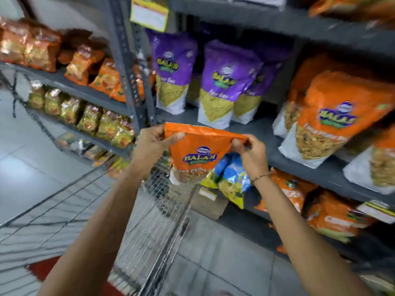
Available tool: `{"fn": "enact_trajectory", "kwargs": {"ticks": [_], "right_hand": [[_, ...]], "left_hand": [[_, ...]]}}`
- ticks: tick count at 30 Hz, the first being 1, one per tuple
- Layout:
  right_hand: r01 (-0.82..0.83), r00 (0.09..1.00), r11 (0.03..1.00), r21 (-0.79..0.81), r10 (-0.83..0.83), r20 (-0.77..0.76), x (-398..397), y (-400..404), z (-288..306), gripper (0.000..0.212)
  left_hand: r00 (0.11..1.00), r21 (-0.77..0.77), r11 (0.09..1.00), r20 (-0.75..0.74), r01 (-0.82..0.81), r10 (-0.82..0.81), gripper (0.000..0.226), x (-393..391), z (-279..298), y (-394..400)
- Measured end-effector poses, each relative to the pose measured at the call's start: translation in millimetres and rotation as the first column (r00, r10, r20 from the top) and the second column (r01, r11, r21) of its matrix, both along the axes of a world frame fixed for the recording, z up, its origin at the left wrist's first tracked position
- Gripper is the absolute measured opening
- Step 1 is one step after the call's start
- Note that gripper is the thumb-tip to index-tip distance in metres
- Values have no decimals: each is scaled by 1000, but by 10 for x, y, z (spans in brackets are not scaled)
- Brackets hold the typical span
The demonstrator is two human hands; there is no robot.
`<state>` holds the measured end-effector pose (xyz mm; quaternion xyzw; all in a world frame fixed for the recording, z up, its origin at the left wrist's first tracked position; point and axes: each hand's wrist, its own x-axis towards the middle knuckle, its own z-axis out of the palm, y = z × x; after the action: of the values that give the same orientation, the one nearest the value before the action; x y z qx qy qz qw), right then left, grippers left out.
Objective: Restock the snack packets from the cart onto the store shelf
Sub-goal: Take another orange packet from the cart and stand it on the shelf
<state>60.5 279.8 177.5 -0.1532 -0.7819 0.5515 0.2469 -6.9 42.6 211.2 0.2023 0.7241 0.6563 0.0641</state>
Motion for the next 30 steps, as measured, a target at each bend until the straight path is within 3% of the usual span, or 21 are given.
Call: {"fn": "enact_trajectory", "kwargs": {"ticks": [3, 5, 9, 13, 21, 28, 30], "right_hand": [[161, 981, 987, 14, -158, -115, 230, 452, 332, 10], [263, 950, 965, -2, -259, -176, 410, 730, 490, 13], [462, 826, 876, -139, -482, -293, 941, 1336, 735, 7], [610, 685, 762, -216, -644, -339, 1555, 1905, 826, 17], [739, 537, 629, -243, -767, -351, 2721, 3129, 971, 13], [799, 470, 546, -252, -829, -303, 3109, 4121, 1099, 18], [791, 465, 539, -289, -837, -287, 3128, 4355, 1131, 14]], "left_hand": [[996, 7, 1000, -91, 26, -26, 5, -157, 222, 648], [985, 5, 999, -164, 47, -46, 18, -182, 348, 1089], [948, -27, 992, -293, 121, -124, 36, 22, 589, 2100], [900, -46, 969, -362, 242, -242, 17, 514, 780, 2911], [796, -71, 860, -345, 506, -497, 24, 1468, 913, 4273], [769, -130, 861, -400, 491, -499, 46, 2081, 974, 5197], [777, -166, 873, -402, 459, -485, 43, 2188, 1001, 5420]]}}
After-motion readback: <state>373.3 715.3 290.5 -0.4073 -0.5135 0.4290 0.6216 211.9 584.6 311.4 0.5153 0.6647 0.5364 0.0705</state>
